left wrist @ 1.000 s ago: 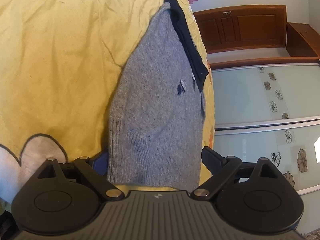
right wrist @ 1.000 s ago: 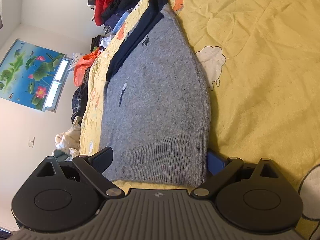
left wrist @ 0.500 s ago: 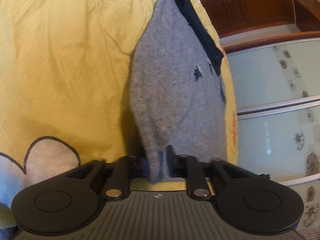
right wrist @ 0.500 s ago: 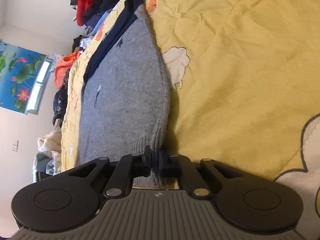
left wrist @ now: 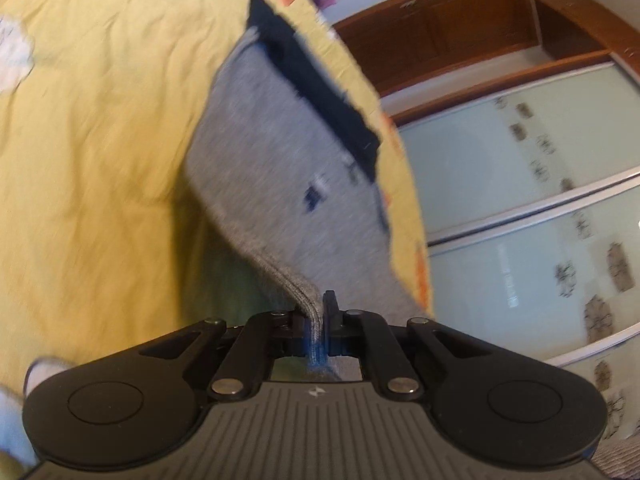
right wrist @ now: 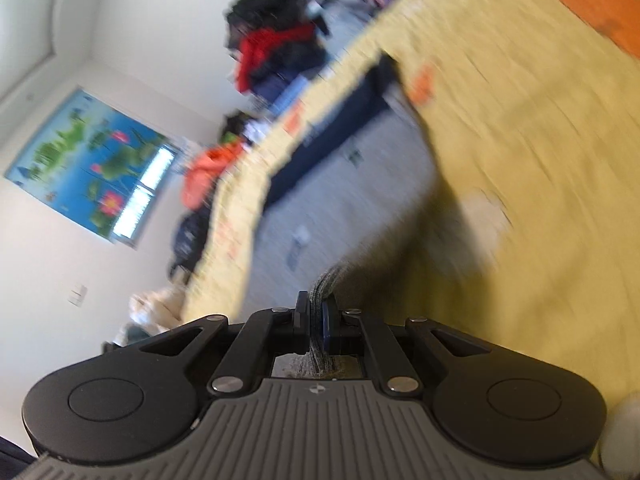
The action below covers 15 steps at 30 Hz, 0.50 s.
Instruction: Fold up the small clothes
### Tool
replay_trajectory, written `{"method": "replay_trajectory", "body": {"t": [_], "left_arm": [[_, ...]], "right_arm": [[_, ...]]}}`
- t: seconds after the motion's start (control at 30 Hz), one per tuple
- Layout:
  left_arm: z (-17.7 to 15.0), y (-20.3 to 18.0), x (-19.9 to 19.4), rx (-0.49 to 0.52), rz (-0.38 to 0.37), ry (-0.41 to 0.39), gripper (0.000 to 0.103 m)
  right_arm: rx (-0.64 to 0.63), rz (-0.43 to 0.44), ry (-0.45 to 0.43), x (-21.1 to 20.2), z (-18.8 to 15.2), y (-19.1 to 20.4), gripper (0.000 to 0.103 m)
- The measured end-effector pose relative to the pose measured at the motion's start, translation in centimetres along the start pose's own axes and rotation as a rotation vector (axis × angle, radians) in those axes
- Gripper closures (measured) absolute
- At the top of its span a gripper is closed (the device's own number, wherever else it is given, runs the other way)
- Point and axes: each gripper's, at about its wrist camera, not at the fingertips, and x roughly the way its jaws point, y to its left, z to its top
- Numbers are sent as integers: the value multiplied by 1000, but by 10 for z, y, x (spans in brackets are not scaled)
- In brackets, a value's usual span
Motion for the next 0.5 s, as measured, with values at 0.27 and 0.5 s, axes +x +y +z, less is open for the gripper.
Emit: {"method": "replay_trajectory", "body": {"t": [0.27, 0.5], "left_arm": [[90, -25, 23, -4, -165, -146, 97], [172, -33, 56, 14, -191, -235, 97]], "right_arm": [[99, 180, -200, 46, 104, -3, 92], [168, 197, -243, 107, 173, -27, 92]]}}
